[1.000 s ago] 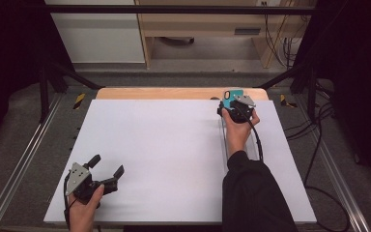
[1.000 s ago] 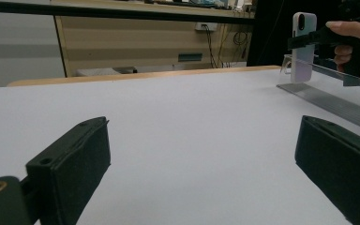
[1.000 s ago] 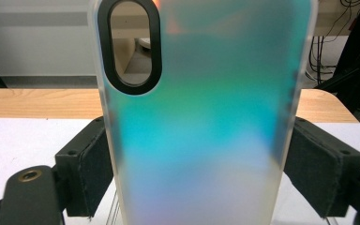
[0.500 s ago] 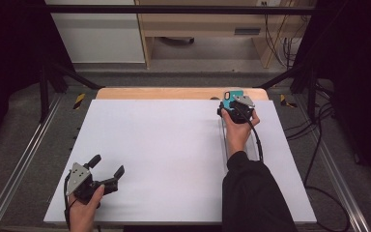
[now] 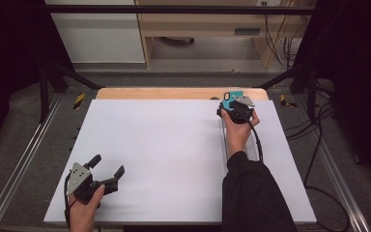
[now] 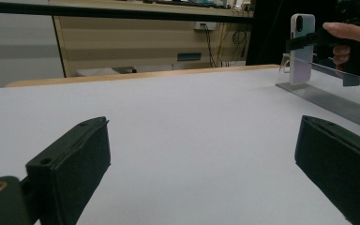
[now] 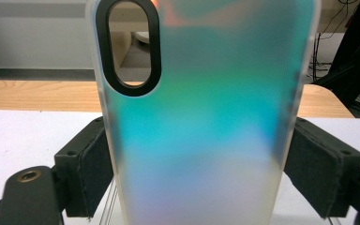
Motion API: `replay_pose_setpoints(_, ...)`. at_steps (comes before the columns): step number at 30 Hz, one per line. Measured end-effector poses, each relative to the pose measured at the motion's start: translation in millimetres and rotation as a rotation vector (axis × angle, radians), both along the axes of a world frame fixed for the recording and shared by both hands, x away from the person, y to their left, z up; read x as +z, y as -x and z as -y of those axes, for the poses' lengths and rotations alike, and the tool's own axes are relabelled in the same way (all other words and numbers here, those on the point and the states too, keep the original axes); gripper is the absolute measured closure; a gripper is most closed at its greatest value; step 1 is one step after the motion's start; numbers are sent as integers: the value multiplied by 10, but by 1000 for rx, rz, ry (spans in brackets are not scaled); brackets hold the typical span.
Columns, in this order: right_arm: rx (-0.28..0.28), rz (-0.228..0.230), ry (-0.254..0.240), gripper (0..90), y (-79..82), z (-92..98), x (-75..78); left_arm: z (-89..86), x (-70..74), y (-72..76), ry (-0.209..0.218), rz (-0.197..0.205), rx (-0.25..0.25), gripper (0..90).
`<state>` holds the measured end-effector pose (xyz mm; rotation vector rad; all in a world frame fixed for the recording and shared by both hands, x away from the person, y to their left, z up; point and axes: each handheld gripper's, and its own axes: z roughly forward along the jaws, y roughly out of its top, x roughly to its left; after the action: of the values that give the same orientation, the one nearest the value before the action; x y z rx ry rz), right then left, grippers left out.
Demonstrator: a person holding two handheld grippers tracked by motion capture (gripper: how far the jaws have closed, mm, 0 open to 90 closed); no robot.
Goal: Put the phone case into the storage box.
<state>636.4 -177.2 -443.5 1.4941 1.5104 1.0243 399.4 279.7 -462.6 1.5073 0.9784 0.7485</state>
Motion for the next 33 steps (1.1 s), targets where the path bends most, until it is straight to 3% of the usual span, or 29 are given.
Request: replay_pose_setpoints(33,15,-21,-5,156,3,6,4,6,3,0,-3,1,-5,34)
